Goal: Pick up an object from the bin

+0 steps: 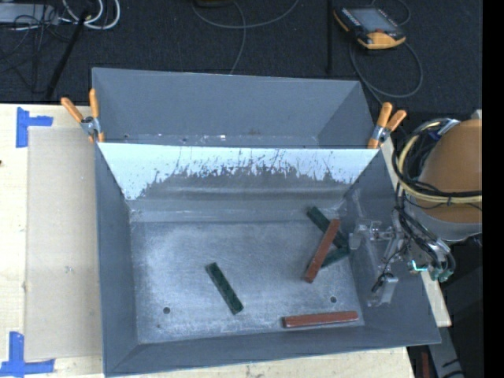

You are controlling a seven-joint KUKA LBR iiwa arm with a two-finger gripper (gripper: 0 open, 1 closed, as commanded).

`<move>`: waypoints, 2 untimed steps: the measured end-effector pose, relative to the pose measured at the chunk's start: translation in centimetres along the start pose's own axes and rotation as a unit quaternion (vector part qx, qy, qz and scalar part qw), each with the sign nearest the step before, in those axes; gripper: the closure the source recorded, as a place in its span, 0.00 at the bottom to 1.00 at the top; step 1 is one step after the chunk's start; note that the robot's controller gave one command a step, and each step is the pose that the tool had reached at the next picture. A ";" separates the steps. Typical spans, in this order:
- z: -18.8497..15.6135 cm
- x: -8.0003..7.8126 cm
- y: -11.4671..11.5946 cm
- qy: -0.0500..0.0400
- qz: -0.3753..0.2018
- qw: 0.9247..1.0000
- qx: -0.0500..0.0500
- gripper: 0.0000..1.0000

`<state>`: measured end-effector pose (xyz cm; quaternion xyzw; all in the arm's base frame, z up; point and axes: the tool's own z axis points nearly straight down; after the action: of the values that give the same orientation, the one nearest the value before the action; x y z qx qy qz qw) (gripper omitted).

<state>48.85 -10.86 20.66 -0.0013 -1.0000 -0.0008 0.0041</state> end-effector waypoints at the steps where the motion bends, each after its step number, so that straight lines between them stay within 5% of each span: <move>1: 12.6 -4.3 4.2 -0.001 -0.075 0.997 0.000 0.00; 2: 13.6 -11.4 -0.4 -0.005 -0.288 0.958 0.002 0.00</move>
Offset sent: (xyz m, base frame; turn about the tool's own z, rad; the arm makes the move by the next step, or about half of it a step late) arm 0.0430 0.0397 -0.1214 -0.1503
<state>60.10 -11.29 6.95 0.2871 -0.9579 0.0006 -0.0013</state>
